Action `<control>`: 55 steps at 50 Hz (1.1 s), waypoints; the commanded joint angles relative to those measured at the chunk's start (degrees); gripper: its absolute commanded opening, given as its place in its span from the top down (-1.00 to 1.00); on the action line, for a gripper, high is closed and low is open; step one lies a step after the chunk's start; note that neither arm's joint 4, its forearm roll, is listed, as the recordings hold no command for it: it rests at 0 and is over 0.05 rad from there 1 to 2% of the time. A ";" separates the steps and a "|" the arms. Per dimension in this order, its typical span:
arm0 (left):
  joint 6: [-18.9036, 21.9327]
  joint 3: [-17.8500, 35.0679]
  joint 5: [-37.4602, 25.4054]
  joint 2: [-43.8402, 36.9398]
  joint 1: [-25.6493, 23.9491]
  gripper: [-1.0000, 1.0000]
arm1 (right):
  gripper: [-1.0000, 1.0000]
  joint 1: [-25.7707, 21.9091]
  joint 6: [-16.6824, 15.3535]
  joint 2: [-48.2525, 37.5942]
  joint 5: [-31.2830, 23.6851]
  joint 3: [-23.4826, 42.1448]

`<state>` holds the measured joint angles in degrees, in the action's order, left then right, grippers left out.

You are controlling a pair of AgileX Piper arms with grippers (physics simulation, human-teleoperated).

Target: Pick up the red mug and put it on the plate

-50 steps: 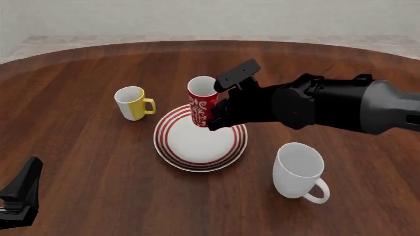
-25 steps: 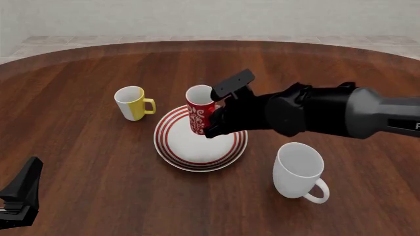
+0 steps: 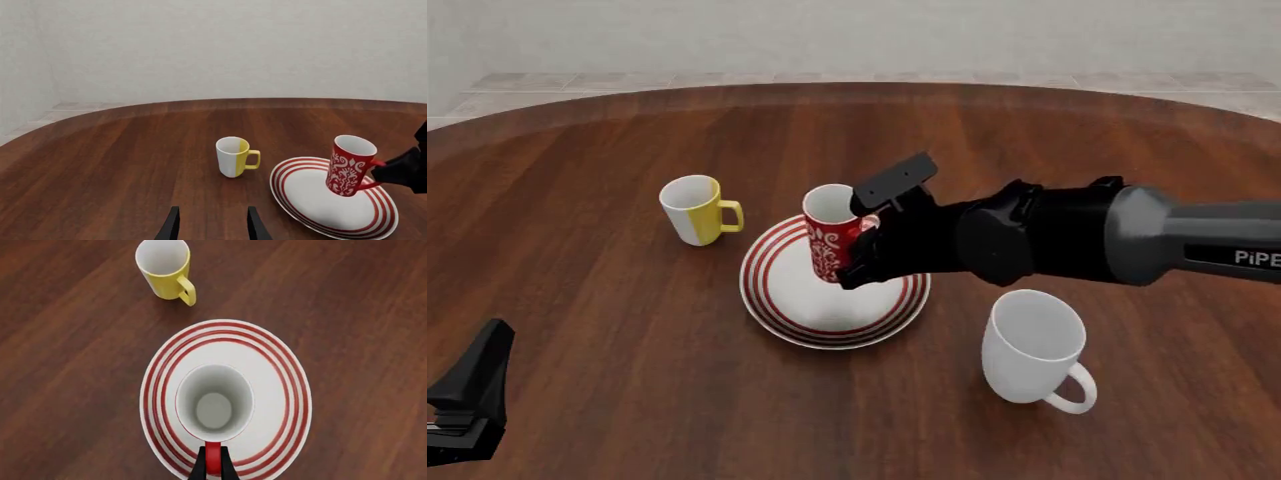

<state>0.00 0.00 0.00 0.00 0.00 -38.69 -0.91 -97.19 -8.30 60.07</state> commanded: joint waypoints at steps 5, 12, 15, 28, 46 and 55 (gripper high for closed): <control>0.00 0.00 0.00 0.00 0.00 -1.00 | 1.00 0.04 0.50 -1.04 0.74 0.34; 0.00 0.00 0.00 0.00 0.00 -1.00 | 1.00 0.14 0.64 -1.21 0.86 0.22; 0.00 0.00 0.00 0.00 0.00 -1.00 | 1.00 -0.03 0.57 -1.33 0.95 0.17; 0.00 0.00 0.00 0.00 0.00 -1.00 | 1.00 0.52 0.89 -2.76 1.25 0.93; 0.00 0.00 0.00 0.00 0.00 -1.00 | 1.00 1.45 1.00 -4.13 1.50 1.74; 0.00 0.00 0.00 0.00 0.00 -1.00 | 1.00 1.62 1.14 -4.37 1.56 1.87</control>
<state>0.00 0.00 0.00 0.00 0.00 -37.39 -0.16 -101.27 -6.91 61.53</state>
